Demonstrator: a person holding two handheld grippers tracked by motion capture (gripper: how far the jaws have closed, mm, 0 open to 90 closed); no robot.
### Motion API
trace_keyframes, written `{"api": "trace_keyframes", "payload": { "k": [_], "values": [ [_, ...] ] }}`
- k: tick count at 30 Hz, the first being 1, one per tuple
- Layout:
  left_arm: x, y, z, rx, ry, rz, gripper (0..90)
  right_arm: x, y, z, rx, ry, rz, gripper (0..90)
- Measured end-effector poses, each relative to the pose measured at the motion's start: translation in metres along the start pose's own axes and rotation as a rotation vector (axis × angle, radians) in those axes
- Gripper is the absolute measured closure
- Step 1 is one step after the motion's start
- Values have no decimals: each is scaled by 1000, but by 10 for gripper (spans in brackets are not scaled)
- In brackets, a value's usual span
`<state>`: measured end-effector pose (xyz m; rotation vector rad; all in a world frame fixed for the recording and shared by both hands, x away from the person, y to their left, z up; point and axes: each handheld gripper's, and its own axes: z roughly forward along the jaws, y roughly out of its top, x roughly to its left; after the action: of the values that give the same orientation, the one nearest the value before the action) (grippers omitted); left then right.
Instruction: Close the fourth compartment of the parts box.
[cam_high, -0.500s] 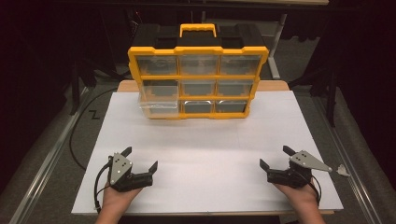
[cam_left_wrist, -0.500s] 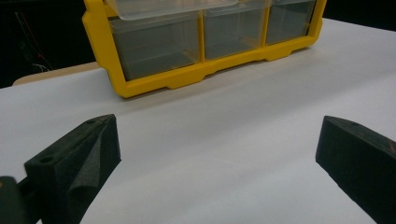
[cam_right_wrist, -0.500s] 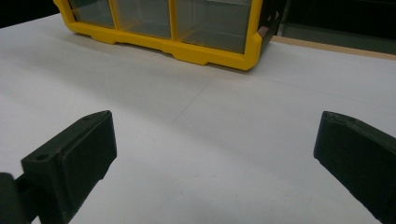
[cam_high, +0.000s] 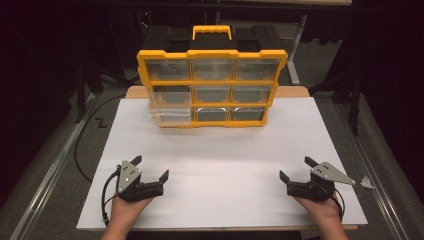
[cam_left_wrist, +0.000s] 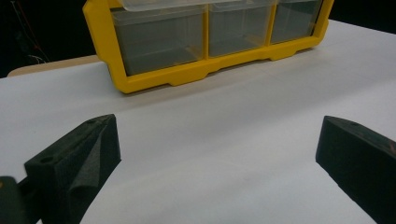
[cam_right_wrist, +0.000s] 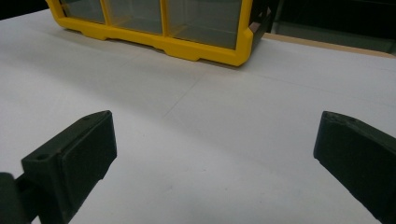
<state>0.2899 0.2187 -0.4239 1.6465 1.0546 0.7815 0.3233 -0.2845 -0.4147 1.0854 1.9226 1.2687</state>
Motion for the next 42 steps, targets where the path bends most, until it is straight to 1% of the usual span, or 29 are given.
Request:
{"api": "trace_keyframes", "payload": {
  "k": [12,14,16,18,21,24,26,29,31,32,34,35,36,37,38,42],
  "values": [
    [2,-1,1,2,-9,-5,6,0,1,5,12,6,3,7],
    [2,-1,1,-3,-11,2,15,-1,1,5,0,15,6,7],
    [2,-1,0,-2,-15,1,31,0,1,5,-2,15,11,7],
    [1,-2,0,-4,-18,-3,49,0,2,6,-1,14,10,7],
    [1,-2,-1,-11,-15,5,91,0,1,6,0,15,10,7],
    [1,-1,-3,-18,-20,-7,139,1,2,5,0,16,8,7],
    [2,-1,-3,-16,-23,-18,154,2,2,5,-3,18,5,7],
    [2,-1,-3,-16,-14,-14,169,4,2,5,-3,21,0,7],
    [2,-1,-3,-18,-11,-21,208,5,2,5,-4,22,-3,7],
    [3,-1,-3,-18,-13,-25,208,6,2,5,-5,22,-5,7],
    [3,-2,-4,-21,-13,-26,257,6,2,6,-6,24,-6,7],
    [3,-2,-4,-26,-13,-30,257,6,2,6,-6,24,-6,7],
    [4,-1,-5,-33,-14,-35,306,6,2,6,-7,23,-6,7],
    [4,-1,-6,-41,-17,-42,306,6,2,6,-7,23,-6,7],
    [5,-1,-7,-48,-16,-47,327,6,2,6,-8,23,-5,7],
    [7,-2,-8,-50,-25,-57,369,5,3,7,-7,19,-4,7]
  ]
}}
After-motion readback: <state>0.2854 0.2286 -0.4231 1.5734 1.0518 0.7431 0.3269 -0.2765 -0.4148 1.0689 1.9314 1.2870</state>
